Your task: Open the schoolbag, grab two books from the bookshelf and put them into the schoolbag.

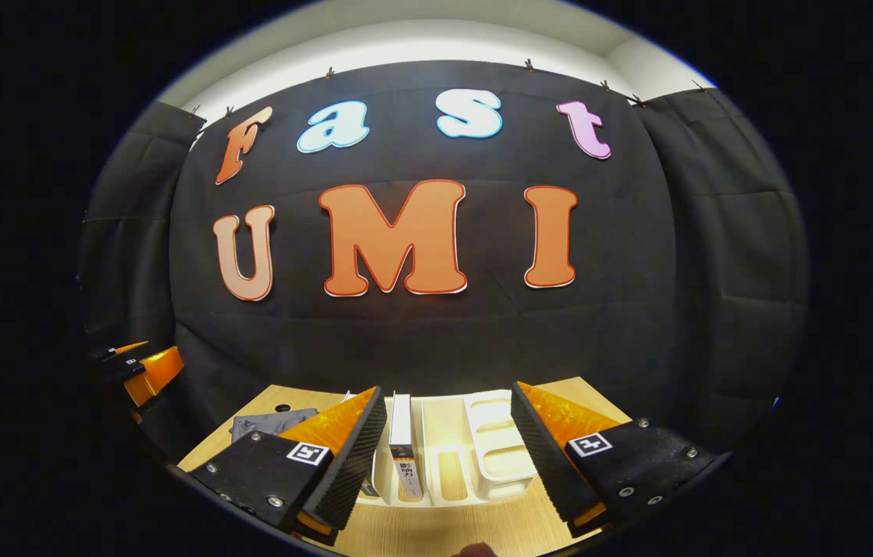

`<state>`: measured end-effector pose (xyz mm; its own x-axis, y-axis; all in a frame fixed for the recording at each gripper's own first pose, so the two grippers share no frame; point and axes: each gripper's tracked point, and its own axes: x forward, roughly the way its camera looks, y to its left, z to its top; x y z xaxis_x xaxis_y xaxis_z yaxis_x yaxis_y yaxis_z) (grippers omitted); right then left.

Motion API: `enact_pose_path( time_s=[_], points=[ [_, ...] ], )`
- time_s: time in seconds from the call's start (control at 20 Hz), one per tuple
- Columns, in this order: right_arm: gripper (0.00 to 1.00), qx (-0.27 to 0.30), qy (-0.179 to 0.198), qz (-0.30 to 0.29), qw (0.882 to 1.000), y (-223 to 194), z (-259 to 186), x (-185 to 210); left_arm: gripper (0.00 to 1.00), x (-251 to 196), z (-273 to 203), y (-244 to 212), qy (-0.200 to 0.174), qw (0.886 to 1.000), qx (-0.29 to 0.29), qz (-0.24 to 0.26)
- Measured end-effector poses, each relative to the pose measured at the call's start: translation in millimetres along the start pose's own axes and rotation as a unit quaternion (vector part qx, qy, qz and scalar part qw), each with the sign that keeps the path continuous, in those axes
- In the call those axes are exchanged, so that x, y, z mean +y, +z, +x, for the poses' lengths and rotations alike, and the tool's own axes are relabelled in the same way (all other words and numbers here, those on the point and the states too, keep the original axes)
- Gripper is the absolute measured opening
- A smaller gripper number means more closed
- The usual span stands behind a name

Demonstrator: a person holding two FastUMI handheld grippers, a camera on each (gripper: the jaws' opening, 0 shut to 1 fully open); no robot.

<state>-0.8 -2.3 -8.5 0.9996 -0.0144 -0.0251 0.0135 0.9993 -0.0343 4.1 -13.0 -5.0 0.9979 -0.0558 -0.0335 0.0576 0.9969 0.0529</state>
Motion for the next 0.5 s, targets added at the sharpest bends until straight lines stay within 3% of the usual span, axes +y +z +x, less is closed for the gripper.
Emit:
enact_pose_path(
  time_s=[0.5],
  points=[
    [0.96,0.023,0.018,-0.013,0.999,-15.1,10.5,16.3,0.96,26.8,0.6,-1.5,0.029,0.999,-0.004,0.022]
  ],
)
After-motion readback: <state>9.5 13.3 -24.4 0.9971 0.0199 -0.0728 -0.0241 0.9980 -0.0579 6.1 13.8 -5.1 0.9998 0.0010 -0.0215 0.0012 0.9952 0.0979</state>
